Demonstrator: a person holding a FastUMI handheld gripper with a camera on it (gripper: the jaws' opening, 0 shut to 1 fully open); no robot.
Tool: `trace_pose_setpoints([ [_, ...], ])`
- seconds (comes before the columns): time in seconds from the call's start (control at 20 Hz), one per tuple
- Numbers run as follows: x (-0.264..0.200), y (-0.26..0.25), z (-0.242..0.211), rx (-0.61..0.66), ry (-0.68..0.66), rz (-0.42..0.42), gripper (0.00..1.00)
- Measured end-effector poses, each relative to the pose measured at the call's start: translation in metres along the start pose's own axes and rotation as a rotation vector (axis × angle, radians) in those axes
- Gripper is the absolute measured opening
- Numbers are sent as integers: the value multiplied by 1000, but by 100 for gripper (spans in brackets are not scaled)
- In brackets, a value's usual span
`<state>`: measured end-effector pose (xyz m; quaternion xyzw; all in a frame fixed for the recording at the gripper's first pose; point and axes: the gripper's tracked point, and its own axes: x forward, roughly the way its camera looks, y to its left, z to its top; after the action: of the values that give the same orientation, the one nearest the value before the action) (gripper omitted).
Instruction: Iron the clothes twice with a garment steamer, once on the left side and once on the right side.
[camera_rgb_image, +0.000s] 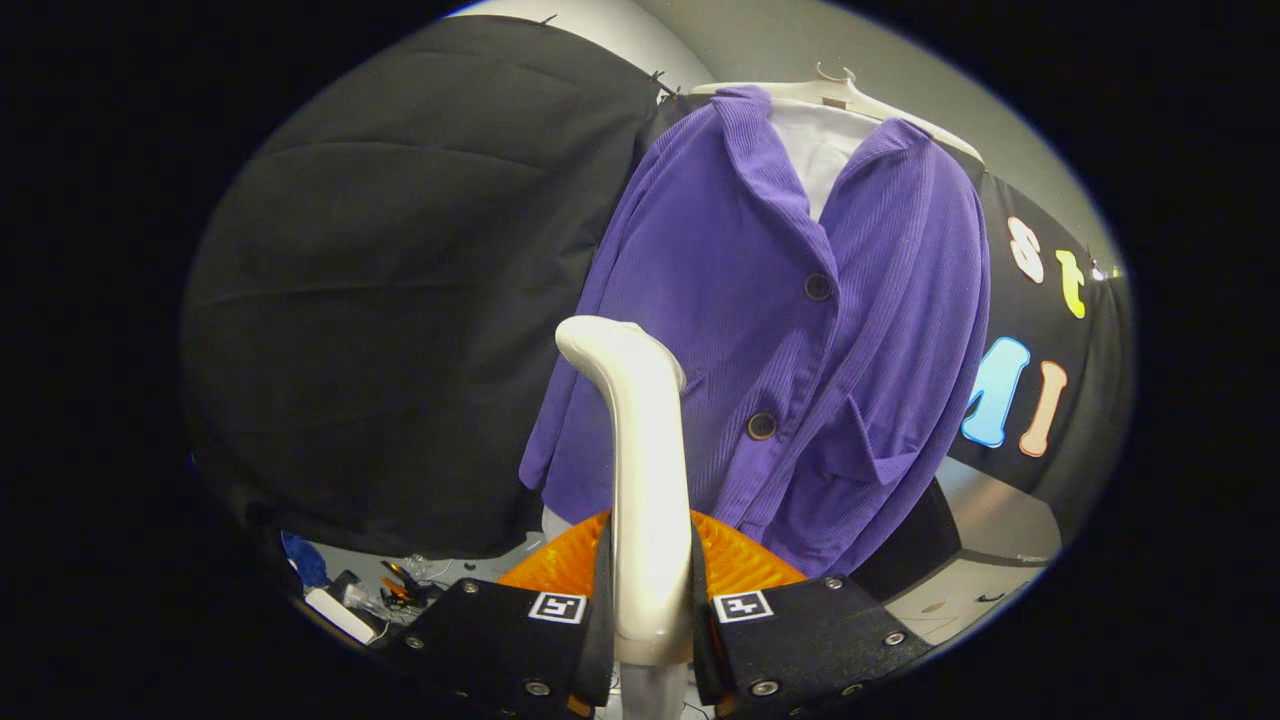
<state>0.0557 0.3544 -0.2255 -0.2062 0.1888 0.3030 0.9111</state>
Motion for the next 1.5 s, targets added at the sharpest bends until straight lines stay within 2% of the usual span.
trace_pose_setpoints([
  [0.35,-2,2,-20,-14,23,20,32],
  [0.65,-4,2,-80,9,154,57,32],
  [1.0,-69,-11,-159,133,328,102,33],
  [1.1,-92,-30,-170,183,351,93,33],
  [1.3,-139,-88,-180,292,345,21,33],
  [1.4,-162,-117,-174,365,308,-18,33],
  [1.5,-184,-145,-152,449,210,-55,33],
])
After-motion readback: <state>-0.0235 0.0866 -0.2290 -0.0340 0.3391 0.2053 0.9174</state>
